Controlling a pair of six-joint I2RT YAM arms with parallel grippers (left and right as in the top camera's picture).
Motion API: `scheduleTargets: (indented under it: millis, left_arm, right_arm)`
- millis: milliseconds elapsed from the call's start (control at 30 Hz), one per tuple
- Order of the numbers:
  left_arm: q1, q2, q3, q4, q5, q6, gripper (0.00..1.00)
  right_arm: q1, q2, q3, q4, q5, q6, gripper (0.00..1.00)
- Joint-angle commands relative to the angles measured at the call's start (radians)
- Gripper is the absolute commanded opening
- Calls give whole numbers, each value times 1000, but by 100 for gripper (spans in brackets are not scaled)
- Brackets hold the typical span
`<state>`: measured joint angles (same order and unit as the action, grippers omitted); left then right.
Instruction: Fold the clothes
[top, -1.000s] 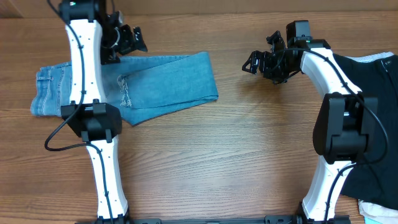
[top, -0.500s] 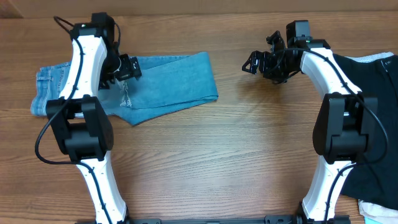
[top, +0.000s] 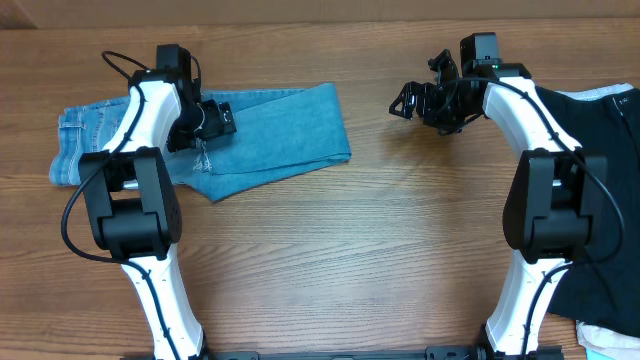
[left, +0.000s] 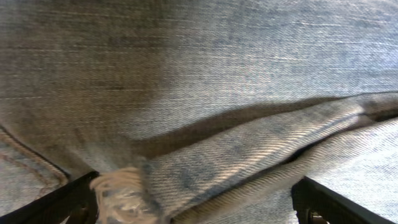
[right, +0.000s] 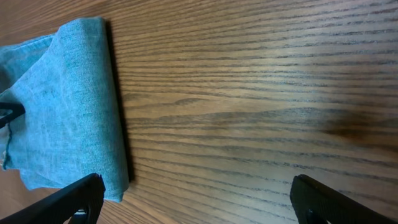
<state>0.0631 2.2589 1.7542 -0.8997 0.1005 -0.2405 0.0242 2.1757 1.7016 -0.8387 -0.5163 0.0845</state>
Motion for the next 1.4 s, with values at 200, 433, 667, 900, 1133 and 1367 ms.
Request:
scheduleTargets:
  millis: [200,433,667,900,1133,1367]
  left_arm:
    - [-17,0,47,-47,45,140,29]
    - [-17,0,201,-122,-48,159,4]
    - [-17,0,199,-130,-93,159,100]
    - [-2,-1,447,-347,-89,-23,100]
    - [134,-1,631,-467,-82,-53,100]
    - [352,0,630,-440,-51,-26,100]
  right_arm:
    - [-3,-42,7,2,3,-6,100]
    - [-3,-42,7,2,3,-6,100]
    - [-3,-42,7,3,4,-6,100]
    - [-3,-42,7,3,3,-6,100]
    - [-2,-42,7,59,-26,5,100]
    - [124,-8,3,47,-153,174,100]
